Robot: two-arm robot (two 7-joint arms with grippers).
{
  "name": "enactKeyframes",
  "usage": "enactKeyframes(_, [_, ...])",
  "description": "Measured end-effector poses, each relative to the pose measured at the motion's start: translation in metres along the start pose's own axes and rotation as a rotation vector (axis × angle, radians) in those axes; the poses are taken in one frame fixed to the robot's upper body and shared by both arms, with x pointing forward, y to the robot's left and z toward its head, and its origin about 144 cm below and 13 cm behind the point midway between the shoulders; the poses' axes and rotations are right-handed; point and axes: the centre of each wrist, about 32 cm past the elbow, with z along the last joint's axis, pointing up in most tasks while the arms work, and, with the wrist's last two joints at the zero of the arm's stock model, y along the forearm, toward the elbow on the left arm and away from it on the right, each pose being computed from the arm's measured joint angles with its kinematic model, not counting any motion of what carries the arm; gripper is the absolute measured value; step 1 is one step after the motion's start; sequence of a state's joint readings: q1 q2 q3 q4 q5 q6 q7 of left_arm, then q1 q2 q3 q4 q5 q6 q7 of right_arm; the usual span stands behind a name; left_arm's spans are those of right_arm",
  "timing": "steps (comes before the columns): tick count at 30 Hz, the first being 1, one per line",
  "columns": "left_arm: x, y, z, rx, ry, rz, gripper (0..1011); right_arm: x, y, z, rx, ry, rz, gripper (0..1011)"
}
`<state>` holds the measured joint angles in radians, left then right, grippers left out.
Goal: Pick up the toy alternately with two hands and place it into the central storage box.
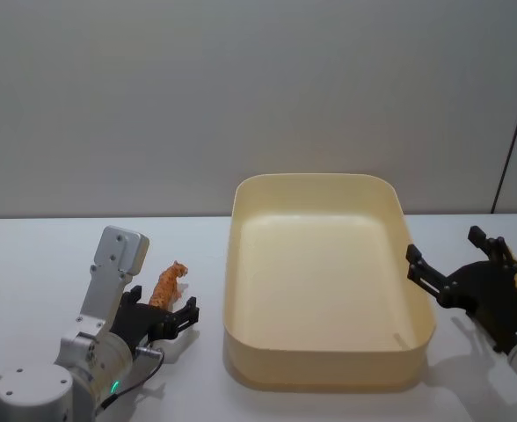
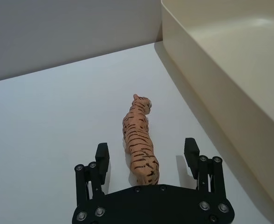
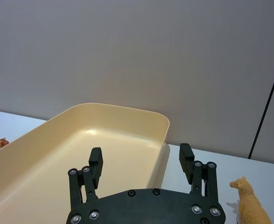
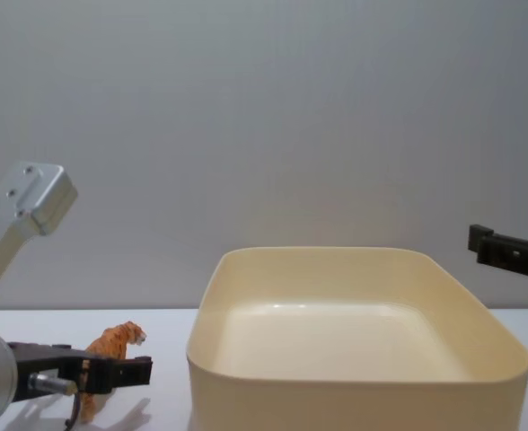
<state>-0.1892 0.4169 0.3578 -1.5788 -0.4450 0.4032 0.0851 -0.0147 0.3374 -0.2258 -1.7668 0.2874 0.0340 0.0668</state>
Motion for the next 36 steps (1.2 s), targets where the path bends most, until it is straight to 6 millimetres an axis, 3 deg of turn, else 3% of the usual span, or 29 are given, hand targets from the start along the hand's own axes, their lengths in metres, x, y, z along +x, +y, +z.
enactKeyframes(6, [0.002, -0.005, 0.001, 0.017, 0.006, -0.006, 882, 0.000, 0.000, 0.000, 0.000, 0.000, 0.000, 1001])
enactKeyframes(8, [0.002, -0.007, 0.001, 0.021, 0.008, -0.008, 788, 0.000, 0.000, 0.000, 0.000, 0.000, 0.000, 1001])
enactKeyframes(12, [0.003, -0.008, 0.001, 0.026, 0.009, -0.009, 712, 0.000, 0.000, 0.000, 0.000, 0.000, 0.000, 1001])
enactKeyframes(21, [0.004, -0.010, 0.002, 0.033, 0.011, -0.012, 431, 0.000, 0.000, 0.000, 0.000, 0.000, 0.000, 1001])
enactKeyframes(22, [0.004, -0.010, 0.002, 0.033, 0.011, -0.012, 366, 0.000, 0.000, 0.000, 0.000, 0.000, 0.000, 1001])
enactKeyframes(25, [0.003, -0.010, 0.004, 0.032, 0.006, -0.009, 302, 0.000, 0.000, 0.000, 0.000, 0.000, 0.000, 1001])
enactKeyframes(36, [0.002, -0.007, 0.019, -0.020, -0.028, 0.012, 302, 0.000, 0.000, 0.000, 0.000, 0.000, 0.000, 1001])
